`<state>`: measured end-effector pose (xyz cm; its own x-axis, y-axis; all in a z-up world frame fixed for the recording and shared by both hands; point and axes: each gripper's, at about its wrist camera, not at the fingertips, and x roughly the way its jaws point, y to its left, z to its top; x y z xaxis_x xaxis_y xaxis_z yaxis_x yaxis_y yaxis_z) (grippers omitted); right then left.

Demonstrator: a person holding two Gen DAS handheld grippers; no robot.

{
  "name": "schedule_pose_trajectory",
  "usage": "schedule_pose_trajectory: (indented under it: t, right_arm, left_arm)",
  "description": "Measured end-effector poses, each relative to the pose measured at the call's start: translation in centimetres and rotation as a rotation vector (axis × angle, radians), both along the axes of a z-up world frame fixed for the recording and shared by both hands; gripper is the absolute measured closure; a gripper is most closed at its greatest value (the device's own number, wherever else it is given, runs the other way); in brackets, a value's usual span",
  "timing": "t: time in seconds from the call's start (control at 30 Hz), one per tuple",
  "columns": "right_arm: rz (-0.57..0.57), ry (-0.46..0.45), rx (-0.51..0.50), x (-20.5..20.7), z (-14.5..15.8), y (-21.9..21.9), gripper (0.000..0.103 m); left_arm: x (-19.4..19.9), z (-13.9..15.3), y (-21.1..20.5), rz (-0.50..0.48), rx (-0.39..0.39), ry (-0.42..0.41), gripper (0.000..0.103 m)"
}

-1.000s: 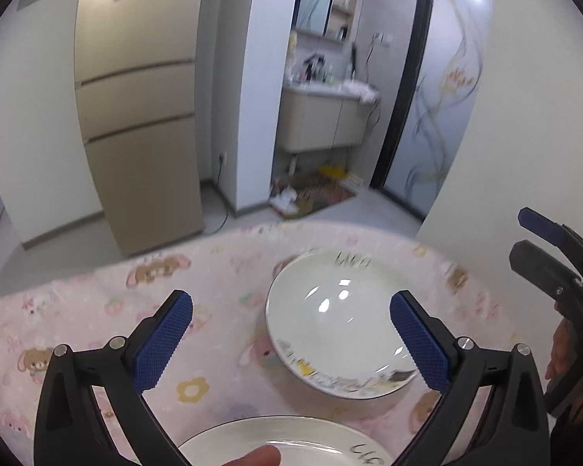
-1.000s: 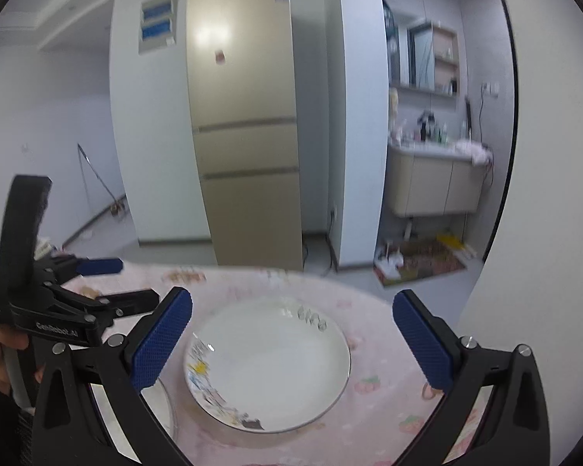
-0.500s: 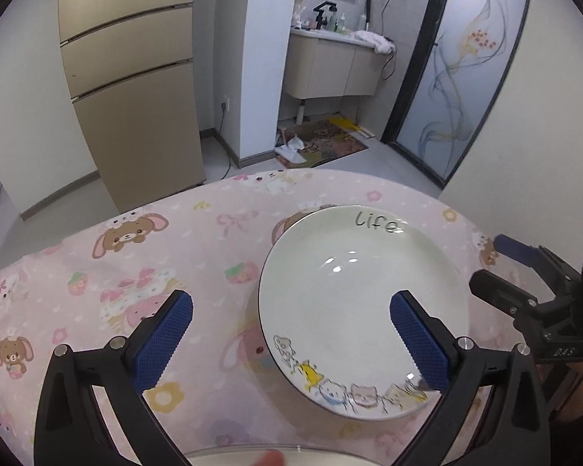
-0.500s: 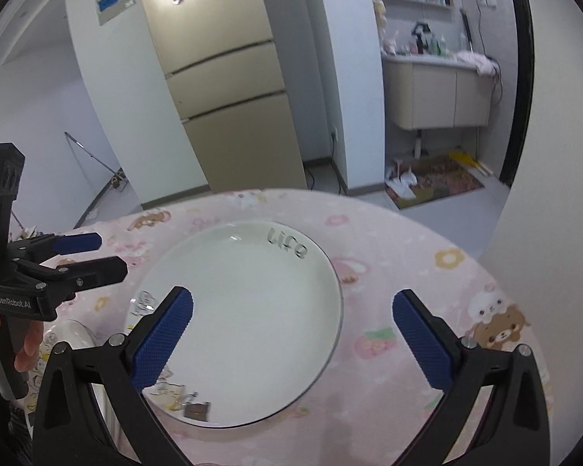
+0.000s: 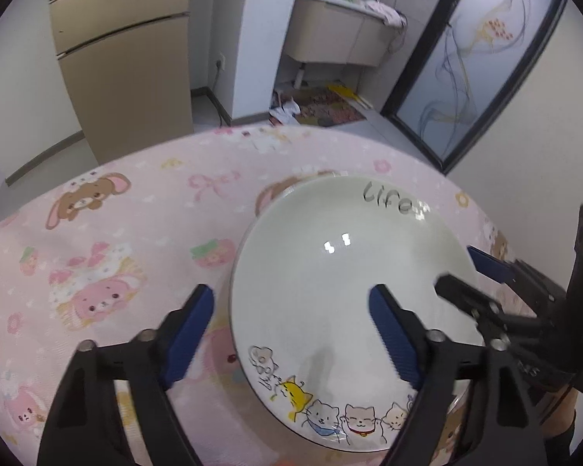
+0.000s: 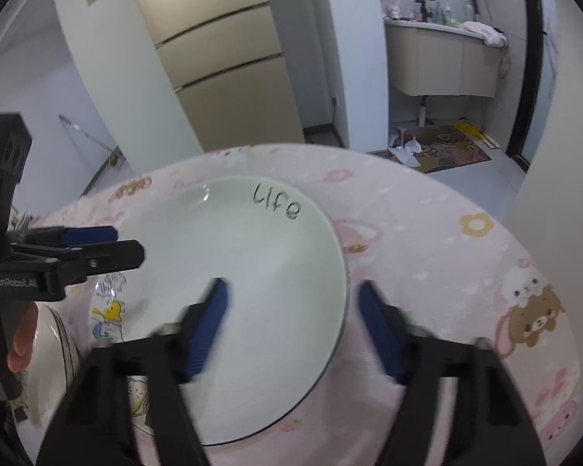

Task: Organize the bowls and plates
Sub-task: 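Close the right tool on the rim of the cartoon-cat plate, then lift the cartoon-cat plate with the right tool and carry it to the plate stack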

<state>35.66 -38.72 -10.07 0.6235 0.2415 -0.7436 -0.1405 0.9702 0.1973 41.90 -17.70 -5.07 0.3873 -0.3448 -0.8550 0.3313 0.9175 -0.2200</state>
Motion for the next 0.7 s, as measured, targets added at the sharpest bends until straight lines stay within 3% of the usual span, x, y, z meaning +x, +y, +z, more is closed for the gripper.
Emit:
schedule_pose_trajectory:
  t: [0.1, 0.23, 0.37, 0.5, 0.53, 0.57, 0.7]
  right_arm:
    - [-0.028, -0.01, -0.08, -0.1, -0.3, 0.2, 0.07]
    - [-0.031, 0.011, -0.047, -0.1, -0.7, -0.6, 0.077]
    - [-0.017, 0.034, 0.01, 0.2, -1.4, -0.7, 0.073]
    - [0.004, 0.03, 0.015, 0.1, -1.5, 0.0, 0.056]
    - [0.002, 0.026, 0.005, 0.1, -1.4, 0.3, 0.056]
    - [0.001, 0.02, -0.012, 0.0, -1.5, 0.5, 0.057]
    - [-0.021, 0.016, 0.019, 0.0, -1.5, -0.4, 0.079]
  left_arm:
    - [0.0, -0.7, -0.5, 0.001, 0.054, 0.0, 0.041]
    - [0.5, -1.7, -0.1, 0.041, 0.085, 0.032, 0.064]
    - [0.7, -2.2, 0.4, 0.053, 0.056, 0.053, 0.065]
    - [0.4, -2.2, 0.4, 0.058, 0.057, 0.02, 0.068]
    - [0.4, -2.2, 0.5, 0.067, 0.052, 0.017, 0.07]
    - [0.4, -2.2, 0.7, 0.081, 0.043, 0.017, 0.072]
    - [0.7, -2.2, 1.8, 0.117, -0.003, 0.013, 0.079]
